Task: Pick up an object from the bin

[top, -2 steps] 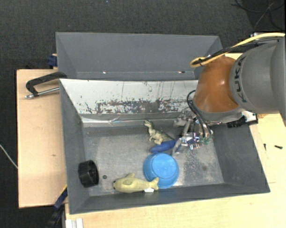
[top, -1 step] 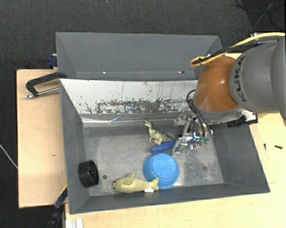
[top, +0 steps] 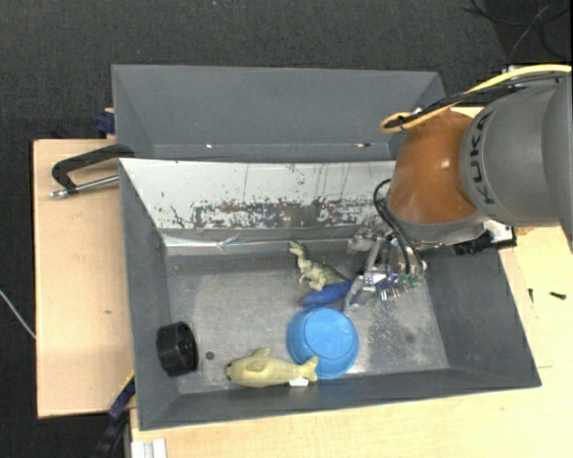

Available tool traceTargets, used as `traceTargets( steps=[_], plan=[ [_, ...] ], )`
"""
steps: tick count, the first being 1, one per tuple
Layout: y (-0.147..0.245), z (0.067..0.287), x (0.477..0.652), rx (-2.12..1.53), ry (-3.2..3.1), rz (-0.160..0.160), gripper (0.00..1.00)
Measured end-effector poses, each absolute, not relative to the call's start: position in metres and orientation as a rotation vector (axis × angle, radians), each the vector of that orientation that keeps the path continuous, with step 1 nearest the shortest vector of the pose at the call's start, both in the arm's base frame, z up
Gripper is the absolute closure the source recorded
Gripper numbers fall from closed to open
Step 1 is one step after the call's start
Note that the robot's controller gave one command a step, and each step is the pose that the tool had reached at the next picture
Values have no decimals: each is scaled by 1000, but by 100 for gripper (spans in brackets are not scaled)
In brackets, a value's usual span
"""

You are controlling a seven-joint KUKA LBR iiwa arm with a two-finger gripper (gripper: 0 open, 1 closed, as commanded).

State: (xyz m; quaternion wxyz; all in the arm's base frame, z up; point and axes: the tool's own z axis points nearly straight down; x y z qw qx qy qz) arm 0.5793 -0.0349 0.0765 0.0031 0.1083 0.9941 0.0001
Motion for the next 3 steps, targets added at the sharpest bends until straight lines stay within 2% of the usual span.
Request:
traceTargets(
  steps=[1,2,3],
  plan=[
    [-35,77,580,338,3118,0,0],
    [-33,78,577,333,3139,0,100],
    [-33,157,580,328,3113,2,100]
  ],
)
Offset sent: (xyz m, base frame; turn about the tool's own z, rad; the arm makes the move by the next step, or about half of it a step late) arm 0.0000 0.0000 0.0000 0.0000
